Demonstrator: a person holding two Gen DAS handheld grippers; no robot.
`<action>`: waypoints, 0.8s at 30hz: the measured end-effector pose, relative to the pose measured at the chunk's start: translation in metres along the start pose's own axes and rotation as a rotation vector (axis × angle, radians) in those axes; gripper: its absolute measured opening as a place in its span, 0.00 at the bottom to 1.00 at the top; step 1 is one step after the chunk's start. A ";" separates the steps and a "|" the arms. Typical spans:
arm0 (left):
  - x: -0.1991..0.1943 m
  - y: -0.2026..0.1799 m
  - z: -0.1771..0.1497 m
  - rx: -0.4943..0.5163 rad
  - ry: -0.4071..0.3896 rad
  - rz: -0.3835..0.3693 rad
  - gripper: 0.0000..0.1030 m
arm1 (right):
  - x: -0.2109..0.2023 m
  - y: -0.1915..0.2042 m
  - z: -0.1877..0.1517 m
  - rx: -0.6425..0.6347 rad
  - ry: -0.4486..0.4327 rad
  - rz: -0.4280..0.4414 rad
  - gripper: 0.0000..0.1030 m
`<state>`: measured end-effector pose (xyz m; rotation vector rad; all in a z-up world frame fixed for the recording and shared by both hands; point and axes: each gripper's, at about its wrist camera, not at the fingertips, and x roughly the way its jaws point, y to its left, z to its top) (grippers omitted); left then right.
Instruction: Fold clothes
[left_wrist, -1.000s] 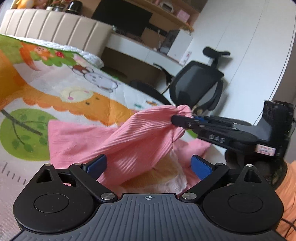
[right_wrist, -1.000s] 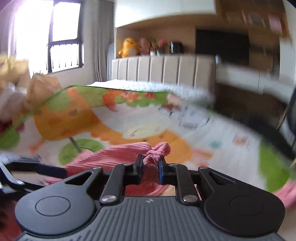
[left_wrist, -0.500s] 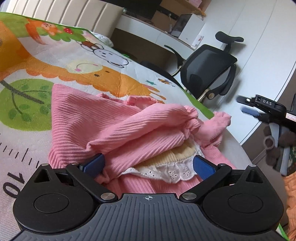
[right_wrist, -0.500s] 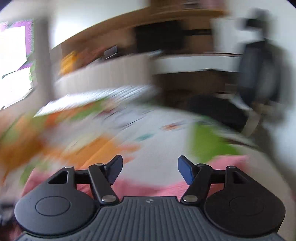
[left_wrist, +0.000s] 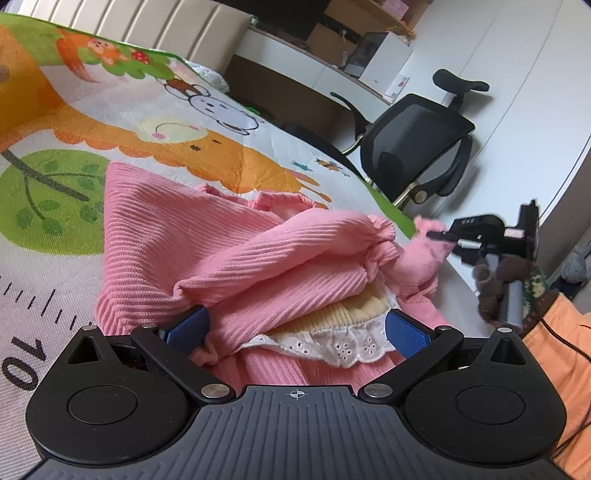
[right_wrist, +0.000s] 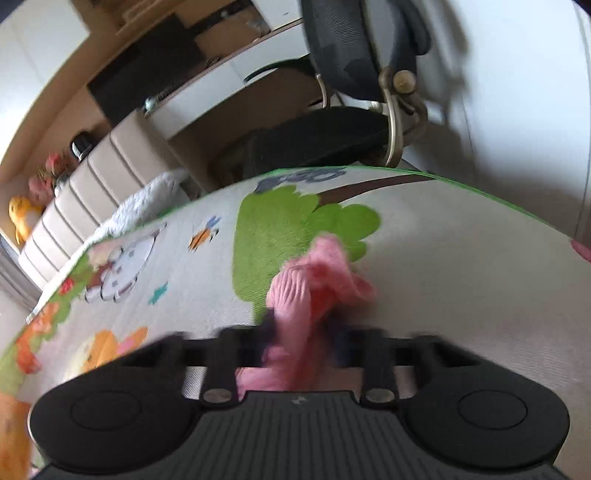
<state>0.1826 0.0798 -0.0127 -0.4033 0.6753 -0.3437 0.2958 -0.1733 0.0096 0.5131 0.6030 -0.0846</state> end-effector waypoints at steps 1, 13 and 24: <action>0.000 0.000 0.000 -0.003 0.000 -0.002 1.00 | -0.008 0.014 0.001 -0.052 -0.017 0.034 0.08; -0.033 -0.004 0.013 -0.021 0.051 -0.080 1.00 | -0.107 0.239 -0.078 -0.758 0.046 0.640 0.50; -0.048 -0.014 0.034 -0.081 -0.065 0.026 1.00 | -0.090 0.157 -0.050 -0.517 0.017 0.524 0.64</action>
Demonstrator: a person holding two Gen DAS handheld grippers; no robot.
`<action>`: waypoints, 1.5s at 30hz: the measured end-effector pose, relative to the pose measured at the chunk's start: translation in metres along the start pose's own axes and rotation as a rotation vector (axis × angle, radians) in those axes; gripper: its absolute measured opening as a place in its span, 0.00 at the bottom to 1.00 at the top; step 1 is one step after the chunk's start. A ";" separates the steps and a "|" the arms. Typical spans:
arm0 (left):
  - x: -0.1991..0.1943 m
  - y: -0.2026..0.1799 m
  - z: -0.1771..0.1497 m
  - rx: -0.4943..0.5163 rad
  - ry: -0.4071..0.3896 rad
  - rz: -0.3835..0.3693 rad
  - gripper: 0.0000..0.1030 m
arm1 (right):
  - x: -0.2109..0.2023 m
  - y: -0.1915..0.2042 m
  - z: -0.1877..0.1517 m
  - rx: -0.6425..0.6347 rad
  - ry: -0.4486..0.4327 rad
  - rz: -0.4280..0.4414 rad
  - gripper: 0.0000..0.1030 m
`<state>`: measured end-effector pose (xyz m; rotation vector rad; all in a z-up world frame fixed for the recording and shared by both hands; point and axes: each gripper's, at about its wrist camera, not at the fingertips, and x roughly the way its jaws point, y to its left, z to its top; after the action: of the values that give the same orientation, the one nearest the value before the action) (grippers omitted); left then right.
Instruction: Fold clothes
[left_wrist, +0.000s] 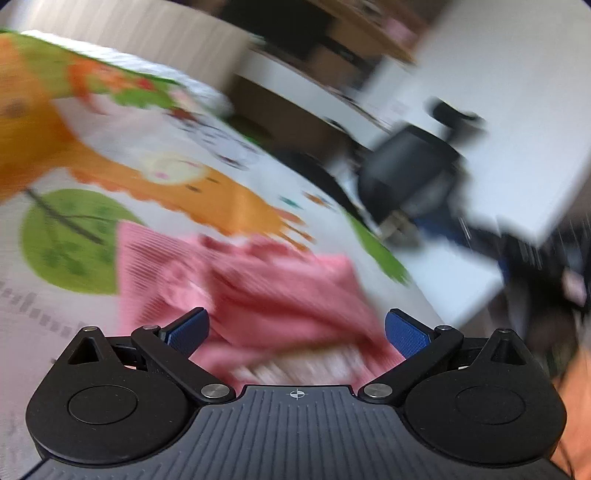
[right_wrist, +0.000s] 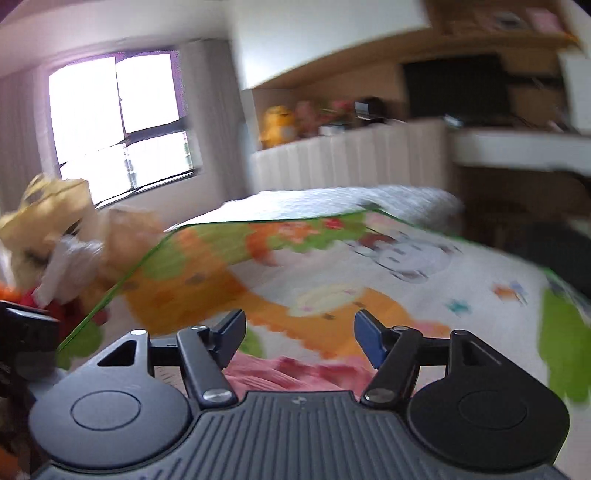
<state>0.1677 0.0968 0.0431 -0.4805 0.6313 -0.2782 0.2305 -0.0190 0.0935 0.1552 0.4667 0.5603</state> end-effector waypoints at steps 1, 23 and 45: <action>0.006 0.003 0.004 -0.021 -0.003 0.036 1.00 | 0.002 -0.012 -0.008 0.044 0.006 -0.021 0.64; -0.044 -0.081 0.028 0.513 -0.326 -0.015 0.58 | 0.005 -0.074 -0.101 0.171 -0.086 -0.219 0.65; 0.066 0.009 0.028 -0.078 0.174 0.114 0.21 | 0.003 -0.074 -0.103 0.172 -0.086 -0.209 0.70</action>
<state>0.2368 0.0881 0.0254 -0.4969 0.8384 -0.1887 0.2205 -0.0777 -0.0183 0.2901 0.4410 0.3068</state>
